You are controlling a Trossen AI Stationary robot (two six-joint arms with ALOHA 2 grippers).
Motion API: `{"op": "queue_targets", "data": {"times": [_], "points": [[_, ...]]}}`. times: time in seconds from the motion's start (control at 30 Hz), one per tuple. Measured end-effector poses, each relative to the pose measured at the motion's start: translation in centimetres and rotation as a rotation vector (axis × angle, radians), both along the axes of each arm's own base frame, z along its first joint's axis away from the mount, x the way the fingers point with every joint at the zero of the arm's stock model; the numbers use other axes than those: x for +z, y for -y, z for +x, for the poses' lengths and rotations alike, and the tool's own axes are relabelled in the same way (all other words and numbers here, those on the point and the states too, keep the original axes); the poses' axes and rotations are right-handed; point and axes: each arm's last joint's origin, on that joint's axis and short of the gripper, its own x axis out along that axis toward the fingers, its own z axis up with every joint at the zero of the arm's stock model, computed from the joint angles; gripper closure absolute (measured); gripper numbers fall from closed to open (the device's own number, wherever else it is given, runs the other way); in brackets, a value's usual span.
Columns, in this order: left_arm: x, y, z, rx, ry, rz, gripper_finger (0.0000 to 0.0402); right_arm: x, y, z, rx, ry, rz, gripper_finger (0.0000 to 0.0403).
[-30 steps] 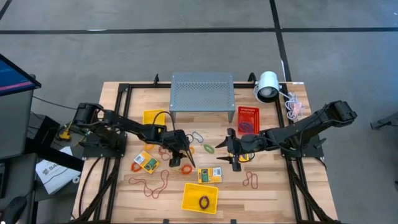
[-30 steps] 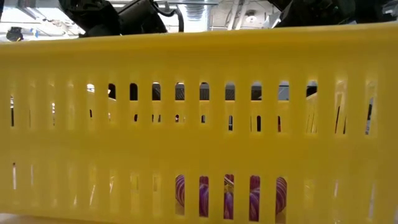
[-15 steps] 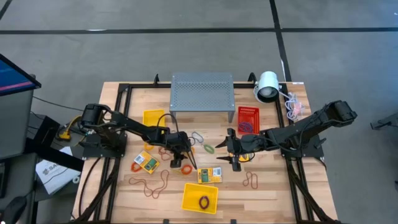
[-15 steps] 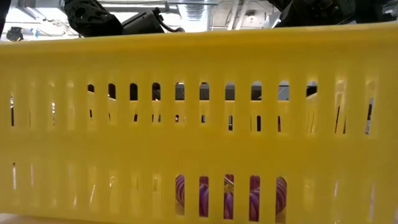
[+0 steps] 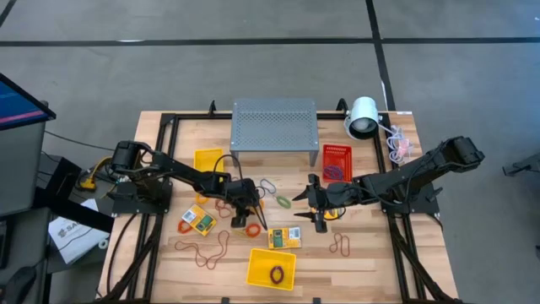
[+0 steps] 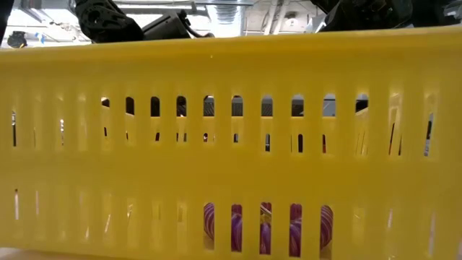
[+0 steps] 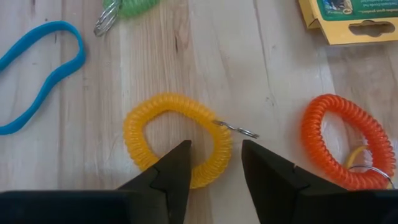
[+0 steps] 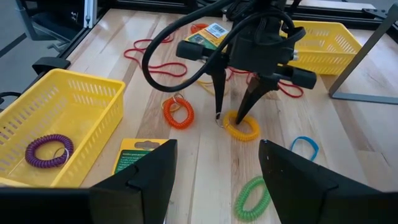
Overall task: Pick & Place Office Desk Supplies
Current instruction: Put the yellow spiral keychain into the bottom yellow bin
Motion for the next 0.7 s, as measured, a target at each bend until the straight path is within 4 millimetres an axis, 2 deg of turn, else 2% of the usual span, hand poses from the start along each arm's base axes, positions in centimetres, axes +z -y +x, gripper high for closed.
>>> {"op": "queue_targets", "data": {"times": [0.4, 0.7], "points": [[-0.06, -0.06, -0.04, 0.006, -0.004, 0.007, 0.0368, 0.00, 0.00, 0.00, 0.000, 0.000, 0.000, 0.0180], [0.13, 0.00, 0.22, 0.000, 0.003, -0.002, 0.0370, 0.00, 0.00, 0.00, 0.000, 0.000, 0.000, 0.0180]]}}
